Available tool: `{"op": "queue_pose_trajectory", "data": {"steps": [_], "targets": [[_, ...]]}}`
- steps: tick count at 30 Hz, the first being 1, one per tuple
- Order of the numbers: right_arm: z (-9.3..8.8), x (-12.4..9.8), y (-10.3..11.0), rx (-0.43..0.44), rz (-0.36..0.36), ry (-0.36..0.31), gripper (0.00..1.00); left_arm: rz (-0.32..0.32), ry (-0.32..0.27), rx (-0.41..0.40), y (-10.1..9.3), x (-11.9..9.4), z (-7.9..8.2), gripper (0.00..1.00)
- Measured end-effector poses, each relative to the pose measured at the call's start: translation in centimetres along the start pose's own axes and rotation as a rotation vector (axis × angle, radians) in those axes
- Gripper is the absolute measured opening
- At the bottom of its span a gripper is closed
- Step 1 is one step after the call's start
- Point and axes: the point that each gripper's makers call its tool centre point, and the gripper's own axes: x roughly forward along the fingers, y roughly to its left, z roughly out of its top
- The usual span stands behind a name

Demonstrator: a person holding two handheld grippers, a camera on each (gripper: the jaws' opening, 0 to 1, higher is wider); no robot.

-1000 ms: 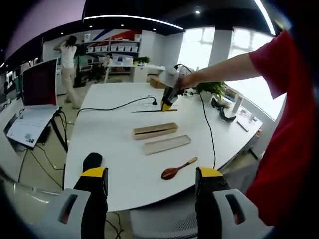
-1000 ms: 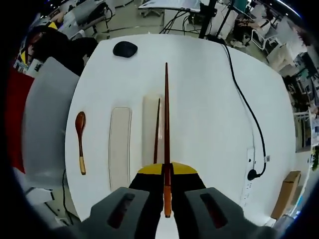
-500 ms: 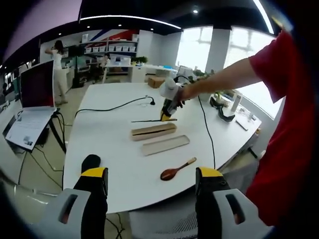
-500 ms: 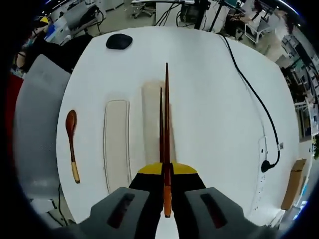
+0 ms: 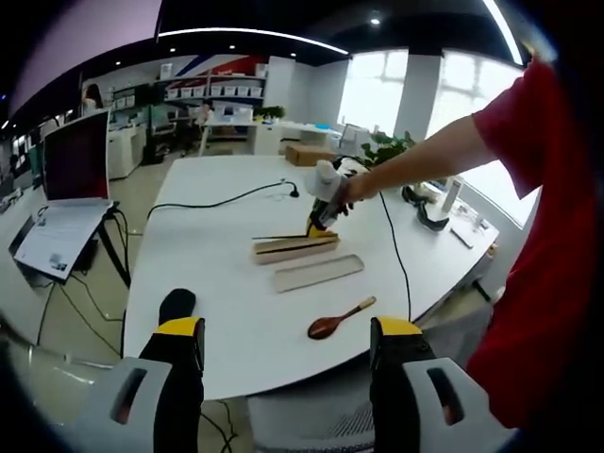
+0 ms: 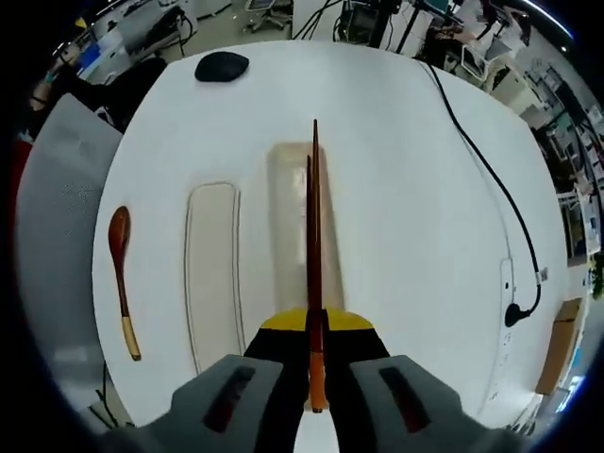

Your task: Arrange the utensils inside the cutlery case until each visible utensil rests in its matching compartment.

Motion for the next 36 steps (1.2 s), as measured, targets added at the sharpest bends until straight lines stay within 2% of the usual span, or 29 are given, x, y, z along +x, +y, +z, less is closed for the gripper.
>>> {"op": "queue_pose_trajectory", "data": {"steps": [2,7,15,21,23,36], "targets": [[-0.5,0.3,0.0,-0.019,0.006,0.025,0.01,0.000,0.002,-0.002,0.0,0.1,0.0,0.72],[-0.7,0.6,-0.2,-0.004,0.014,0.031,0.01,-0.002,-0.007,-0.005,0.0,0.1,0.3,0.72],[-0.7,0.5,1.0,-0.021,0.034,0.052,0.01,0.005,0.003,-0.006,0.2,0.0,0.0,0.72],[-0.8,0.6,0.8,-0.047,0.038,0.046,0.01,0.003,0.001,-0.004,0.1,0.2,0.3,0.72],[-0.7,0.6,1.3,-0.023,0.060,0.041,0.01,0.000,0.002,-0.005,0.0,0.3,0.3,0.72],[-0.6,-0.4,0.8,0.013,0.038,0.021,0.02,-0.002,-0.004,0.000,-0.1,0.1,0.4,0.72]]}}
